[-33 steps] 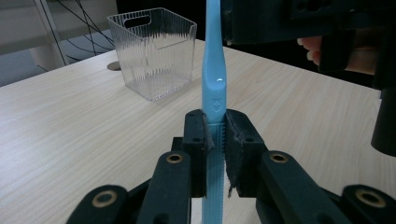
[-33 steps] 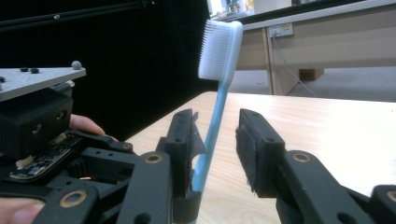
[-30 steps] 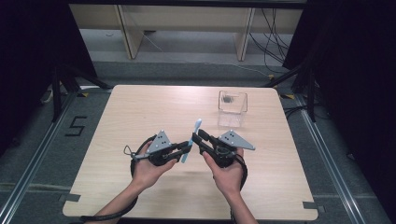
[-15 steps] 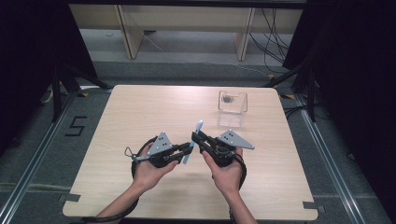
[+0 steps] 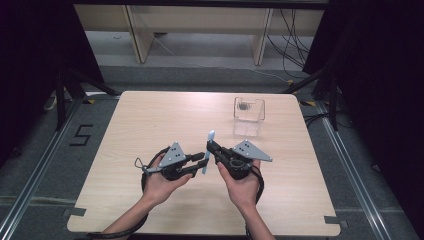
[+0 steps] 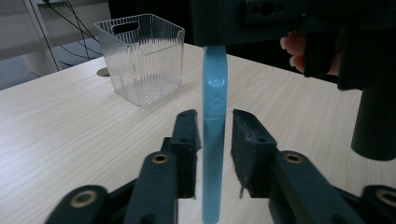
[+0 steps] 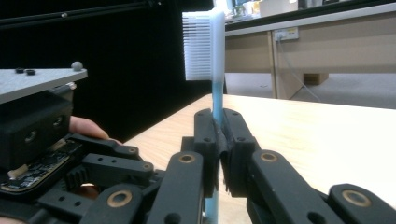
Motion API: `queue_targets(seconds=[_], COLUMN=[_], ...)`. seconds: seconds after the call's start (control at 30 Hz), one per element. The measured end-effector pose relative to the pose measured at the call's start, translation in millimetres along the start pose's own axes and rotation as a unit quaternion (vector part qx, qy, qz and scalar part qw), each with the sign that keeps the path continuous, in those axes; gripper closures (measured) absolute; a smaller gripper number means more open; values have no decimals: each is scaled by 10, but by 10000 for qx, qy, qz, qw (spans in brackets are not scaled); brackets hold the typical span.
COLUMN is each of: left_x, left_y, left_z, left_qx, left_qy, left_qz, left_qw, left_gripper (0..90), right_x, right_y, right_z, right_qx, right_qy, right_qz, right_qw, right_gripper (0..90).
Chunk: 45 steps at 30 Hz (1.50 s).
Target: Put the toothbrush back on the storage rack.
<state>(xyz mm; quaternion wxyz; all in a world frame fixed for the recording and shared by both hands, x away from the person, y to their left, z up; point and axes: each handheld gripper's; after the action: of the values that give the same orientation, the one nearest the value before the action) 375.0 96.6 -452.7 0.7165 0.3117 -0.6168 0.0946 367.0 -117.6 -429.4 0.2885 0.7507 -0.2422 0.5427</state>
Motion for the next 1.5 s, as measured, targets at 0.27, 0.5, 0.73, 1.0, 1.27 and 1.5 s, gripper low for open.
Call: queue_targets(seconds=[0.27, 0.5, 0.73, 1.0, 1.27, 1.5], left_x=[-88, -190, -330, -458, -616, -708], left_y=[148, 340, 529, 757, 1002, 1167], left_z=[-108, -239, -340, -472, -542, -578], left_qx=[204, 440, 706, 1111, 1412, 1609], left_qy=[-86, -34, 13, 76, 356, 558], left_qz=[-117, -201, -164, -125, -6, 222], left_qw=[9997, 9988, 9974, 9937, 9893, 9851], left_gripper=[584, 478, 441, 423, 418, 398], right_x=[52, 63, 97, 132, 164, 202], right_y=[61, 97, 159, 222, 271, 329], right_z=[53, 106, 145, 212, 290, 372], right_qx=[-187, -344, -453, -604, -776, -988], right_qy=[77, 230, 294, 289, 368, 377], right_qz=[38, 99, 129, 110, 122, 151], right_qw=[9998, 9991, 9985, 9977, 9962, 9943], right_gripper=[862, 862, 862, 861, 861, 860])
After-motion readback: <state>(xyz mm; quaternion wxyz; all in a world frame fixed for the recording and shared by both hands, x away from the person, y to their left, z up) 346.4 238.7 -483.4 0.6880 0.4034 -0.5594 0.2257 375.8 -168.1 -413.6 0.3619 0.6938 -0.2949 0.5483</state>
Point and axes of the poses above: each handheld gripper's, and its own axes: y roughly backward along the jaws, x roughly out of its top, z roughly to its right, and after that the axes turned 2 degrees about -z, right-handed
